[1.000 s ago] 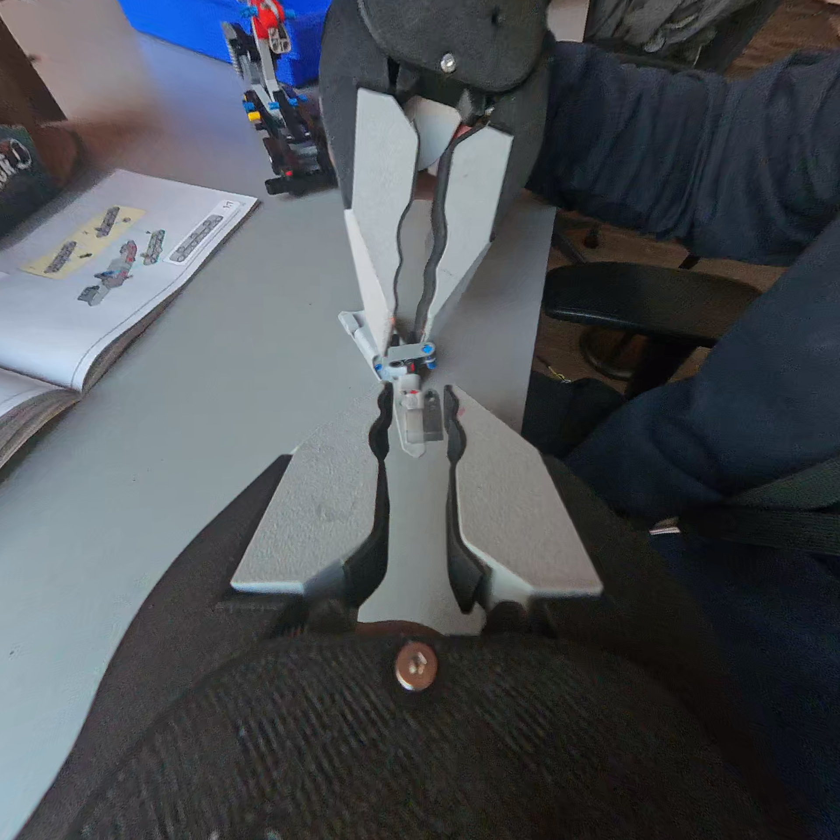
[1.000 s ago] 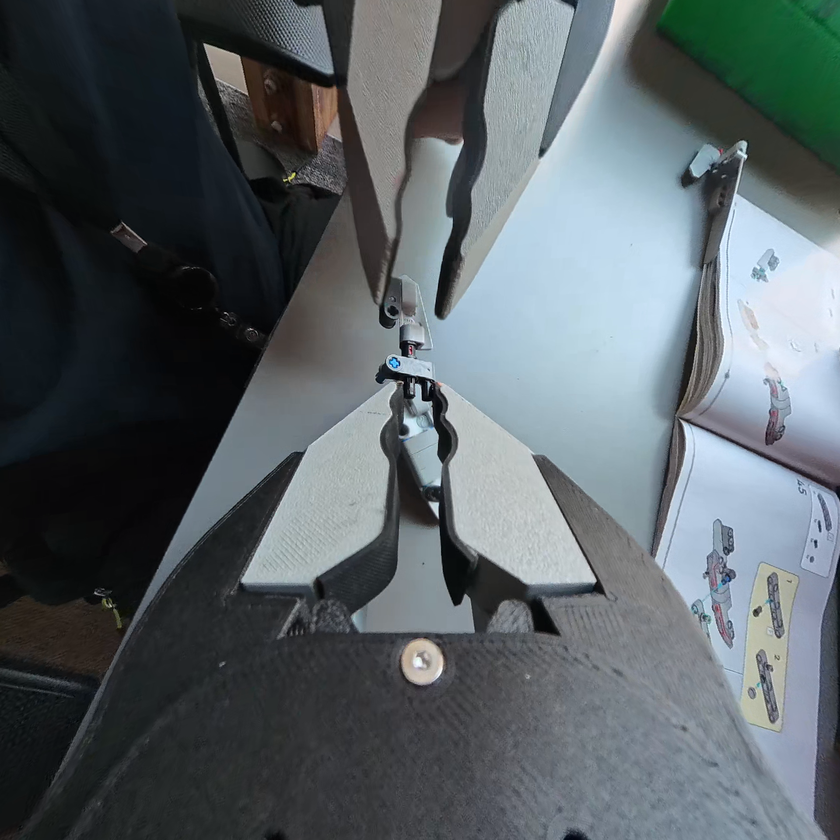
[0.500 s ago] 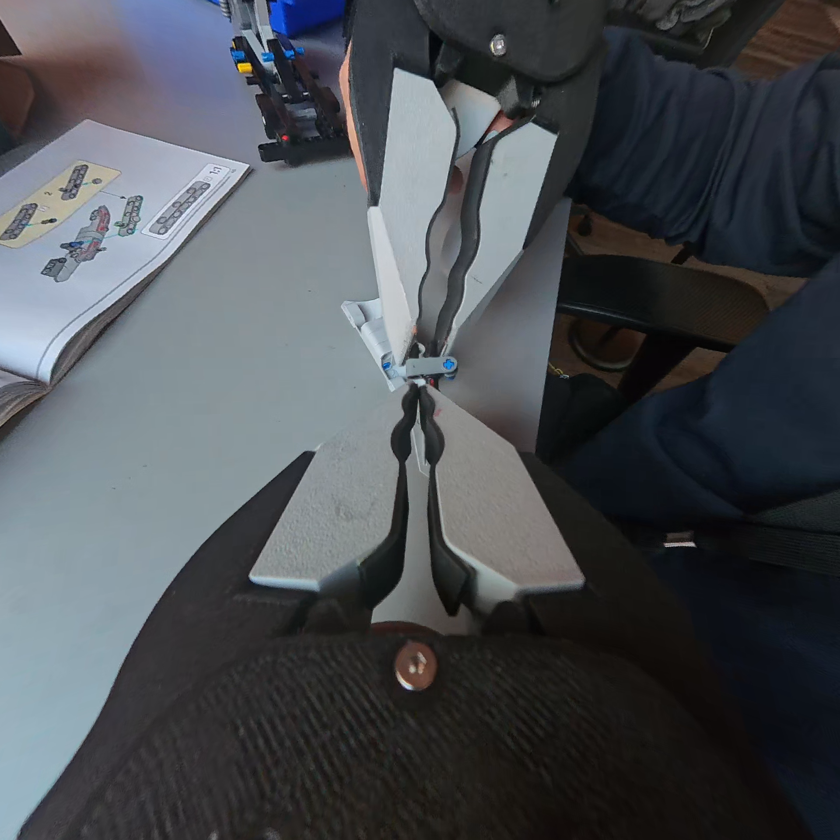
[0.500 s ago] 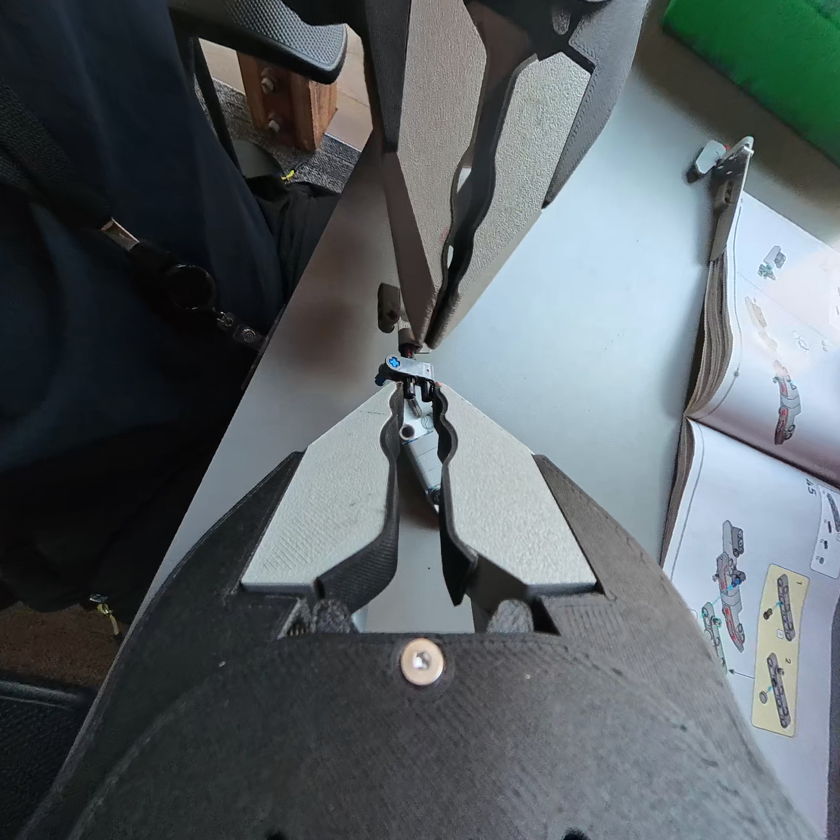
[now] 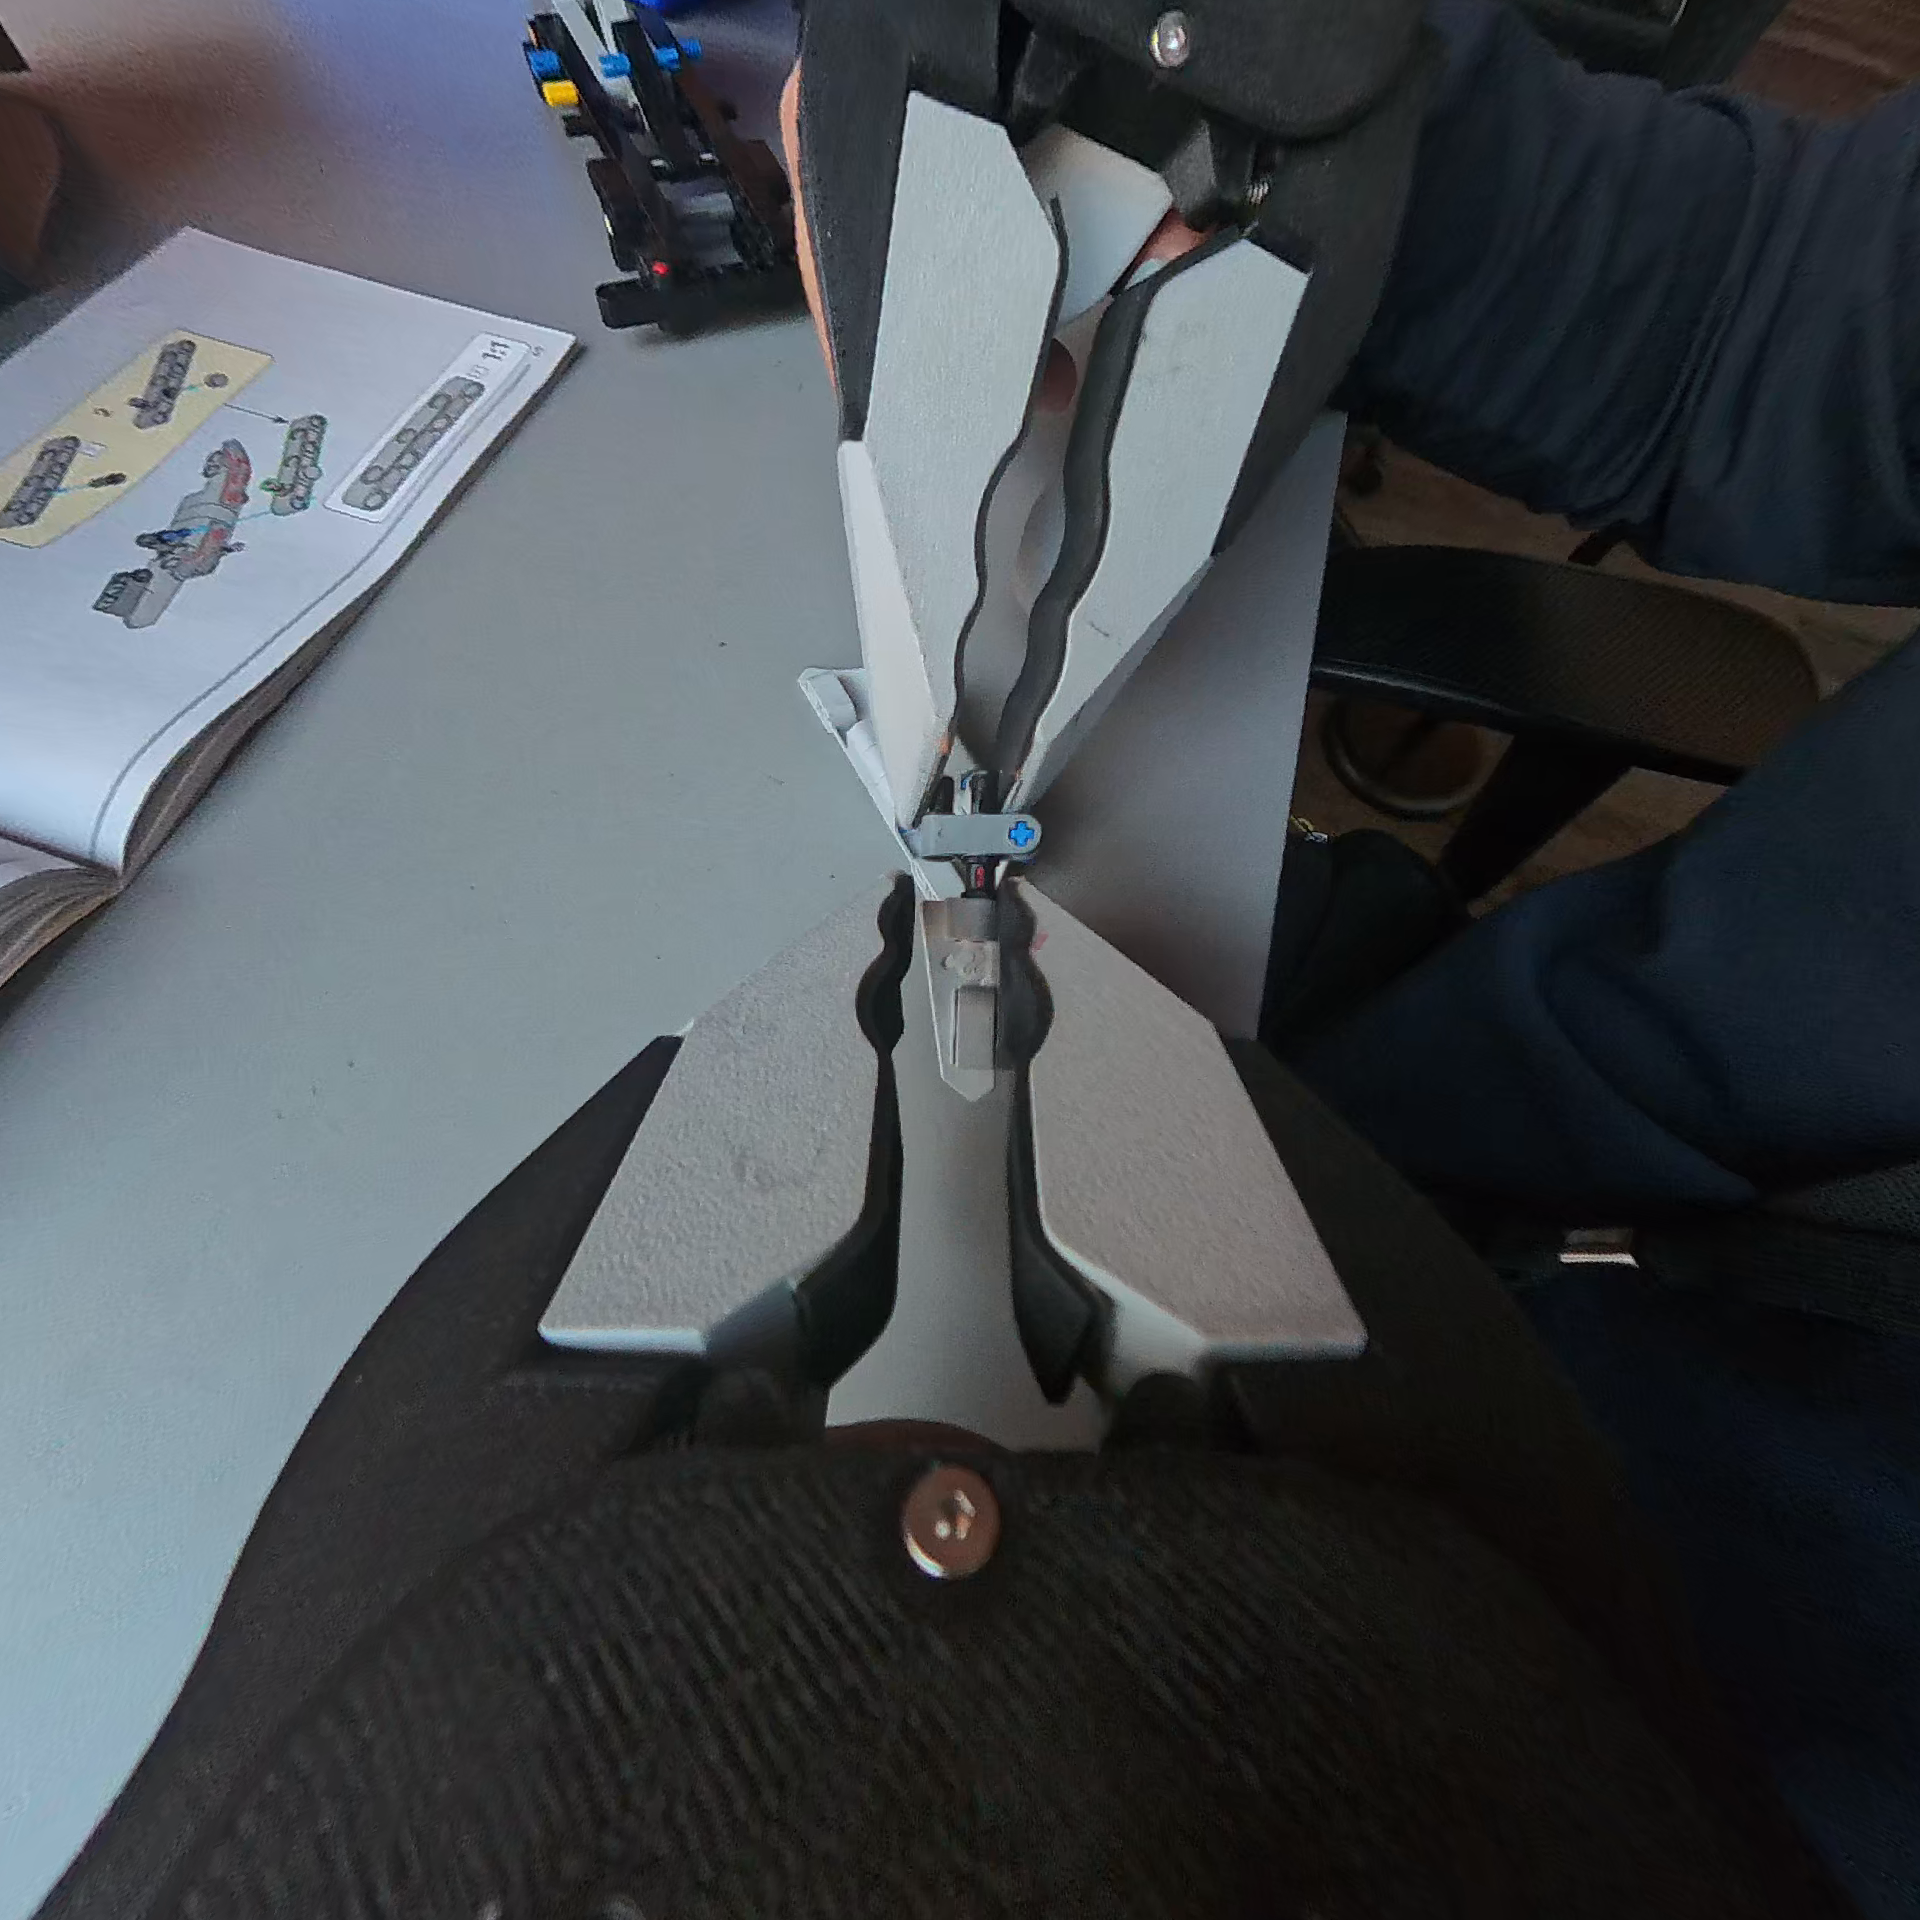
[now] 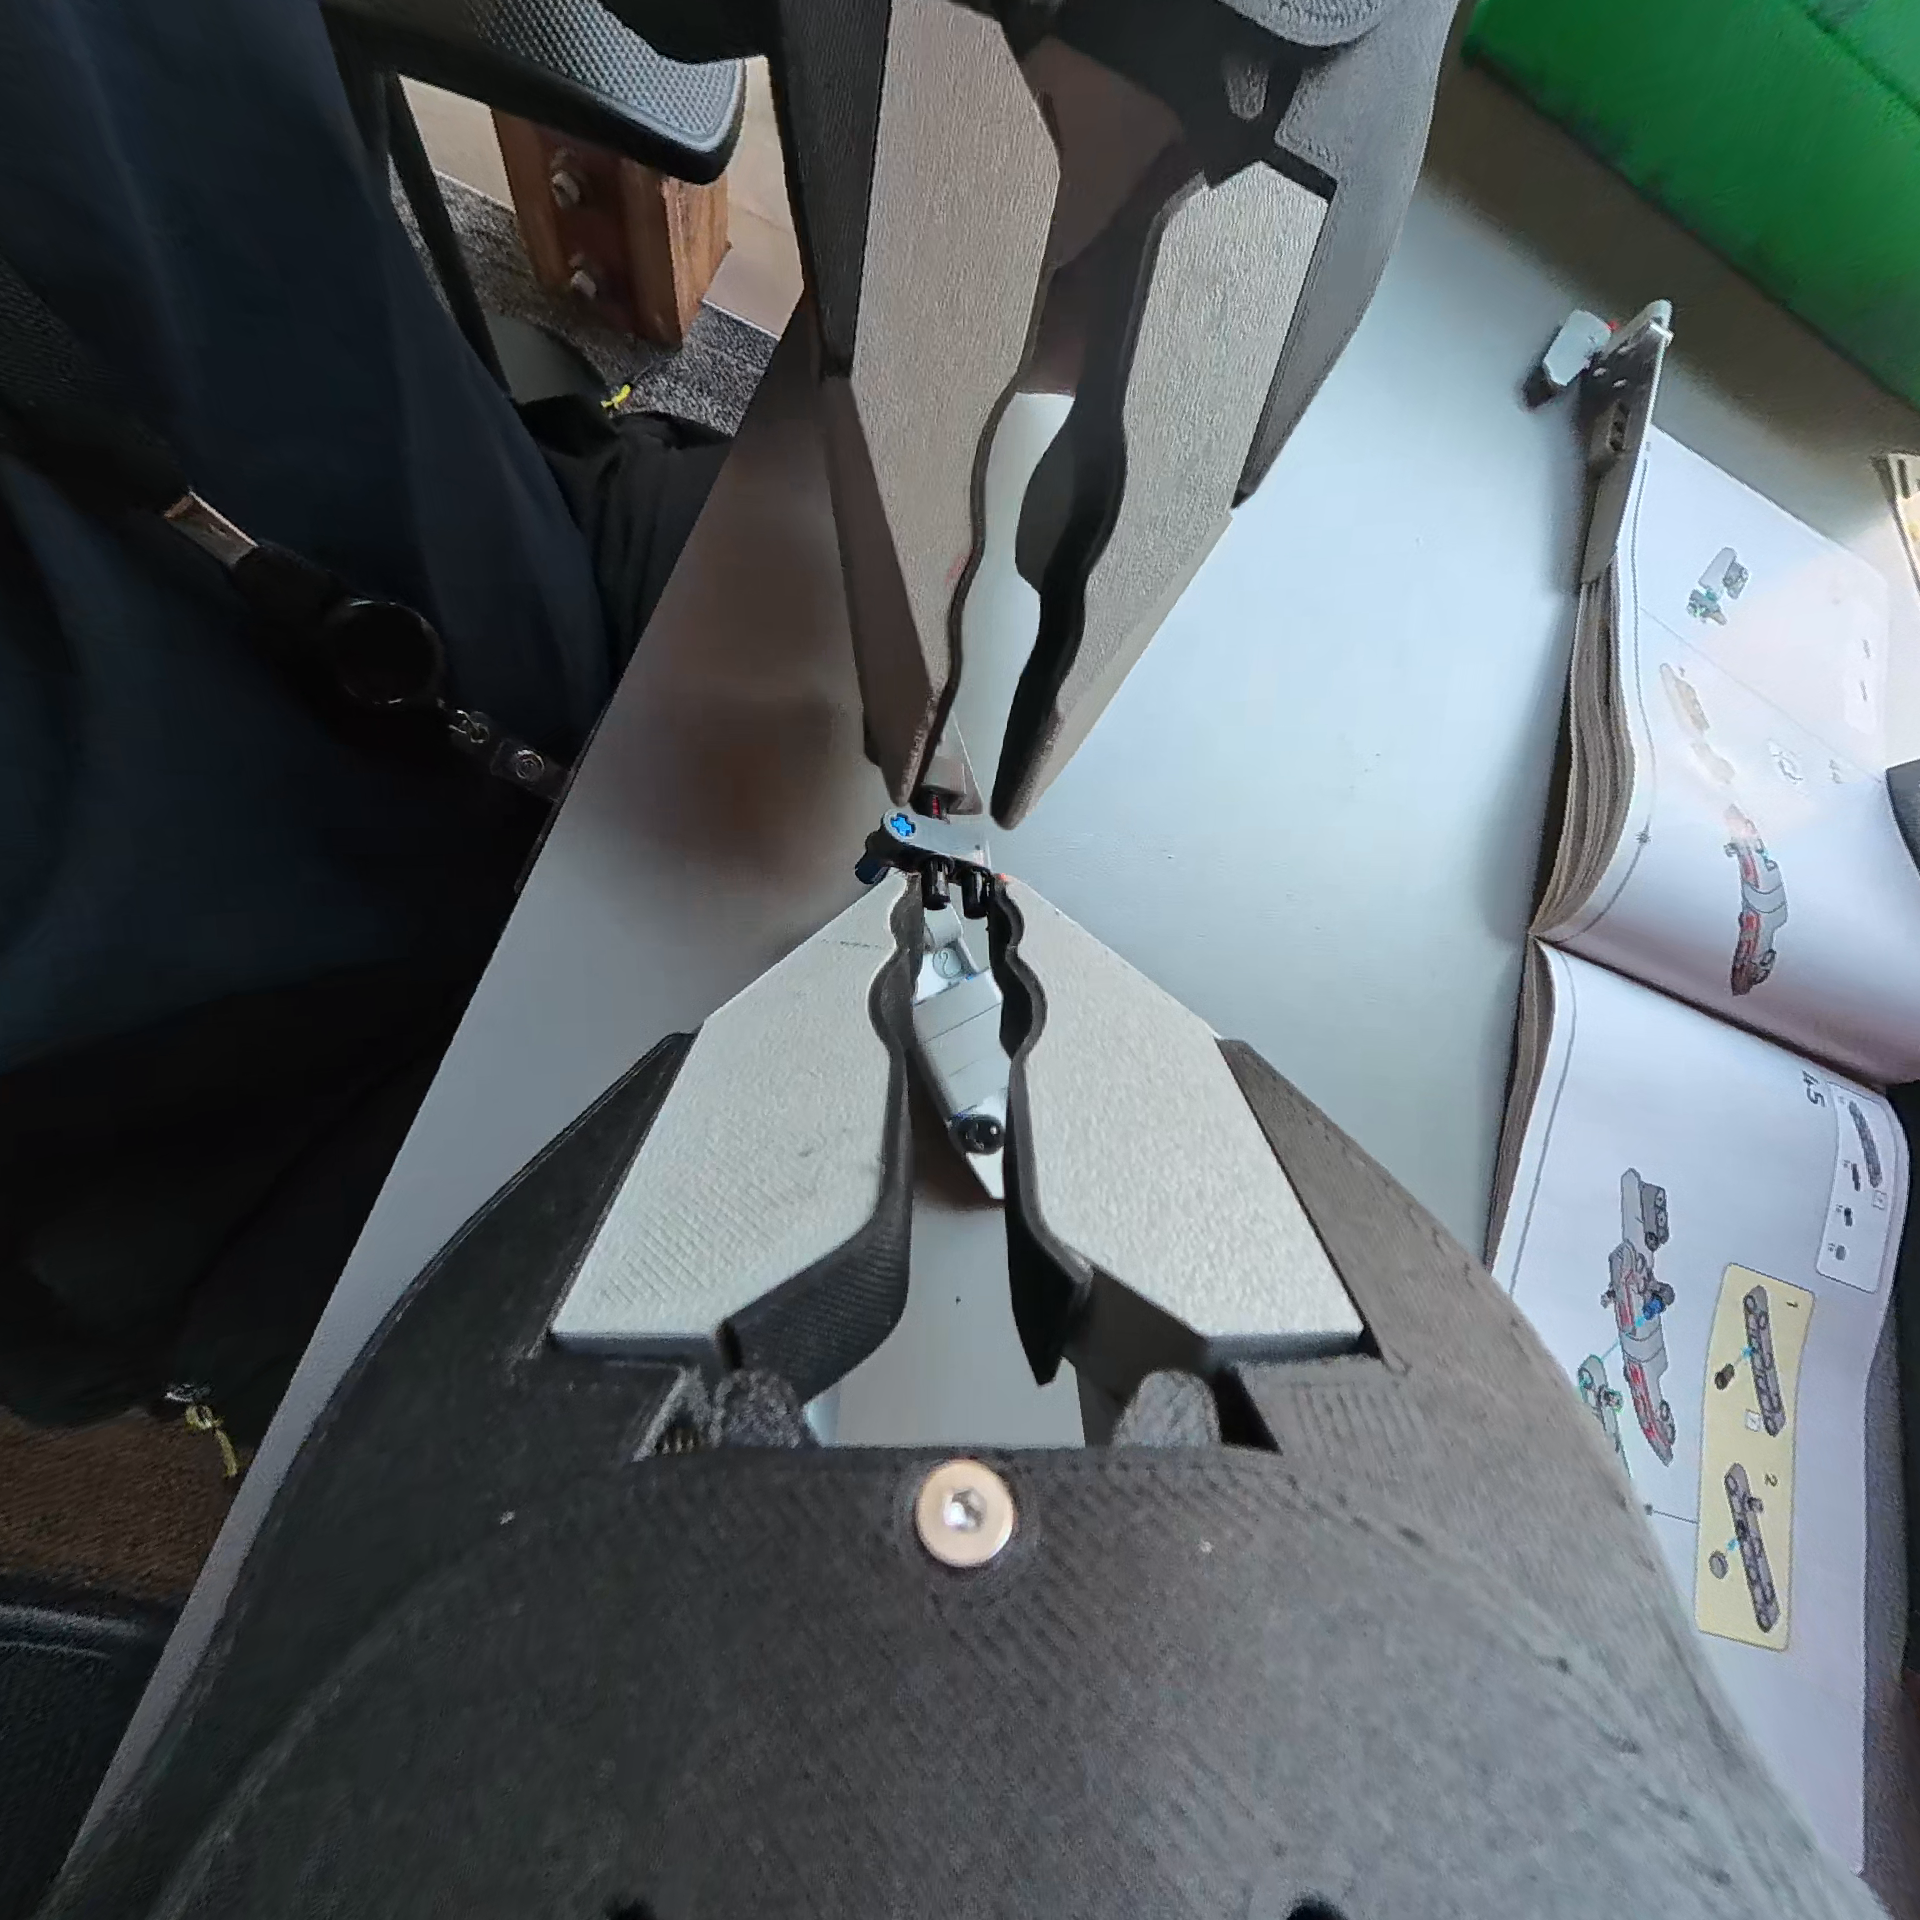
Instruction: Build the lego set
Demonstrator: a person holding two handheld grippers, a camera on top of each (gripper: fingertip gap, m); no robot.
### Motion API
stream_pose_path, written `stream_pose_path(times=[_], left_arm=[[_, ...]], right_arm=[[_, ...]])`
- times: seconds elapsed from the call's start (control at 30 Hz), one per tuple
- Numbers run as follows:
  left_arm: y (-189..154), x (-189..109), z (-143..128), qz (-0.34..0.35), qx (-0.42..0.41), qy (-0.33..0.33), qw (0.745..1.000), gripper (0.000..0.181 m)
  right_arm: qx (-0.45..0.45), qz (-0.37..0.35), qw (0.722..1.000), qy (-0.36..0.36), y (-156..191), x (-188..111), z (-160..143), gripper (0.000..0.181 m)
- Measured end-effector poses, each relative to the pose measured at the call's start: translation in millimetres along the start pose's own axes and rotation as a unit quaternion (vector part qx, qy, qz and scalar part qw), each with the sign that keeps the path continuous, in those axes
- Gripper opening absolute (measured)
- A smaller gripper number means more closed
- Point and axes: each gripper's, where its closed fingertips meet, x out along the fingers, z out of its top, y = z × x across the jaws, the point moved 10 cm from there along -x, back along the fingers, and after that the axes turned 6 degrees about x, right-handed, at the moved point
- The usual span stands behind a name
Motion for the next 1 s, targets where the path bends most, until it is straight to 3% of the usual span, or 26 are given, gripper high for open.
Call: stream_pose_path(times=[0.3, 0.53, 0.73, 1.0], left_arm=[[6, -2, 2, -0.014, -0.003, -0.016, 1.0, 0.006], [12, -12, -6, -0.012, -0.006, 0.002, 1.0, 0.006], [14, -25, -18, -0.018, -0.003, 0.015, 1.0, 0.007], [20, -36, -25, -0.007, -0.014, 0.004, 1.0, 0.006]], right_arm=[[-0.003, -0.029, 1.0, -0.004, -4, -7, -3, 0.01], [0.033, 0.011, 0.999, 0.013, -9, -22, -18, 0.038], [0.041, 0.052, 0.996, 0.055, -12, -2, -23, 0.037], [0.065, 0.068, 0.995, 0.04, -18, 2, -25, 0.027]])
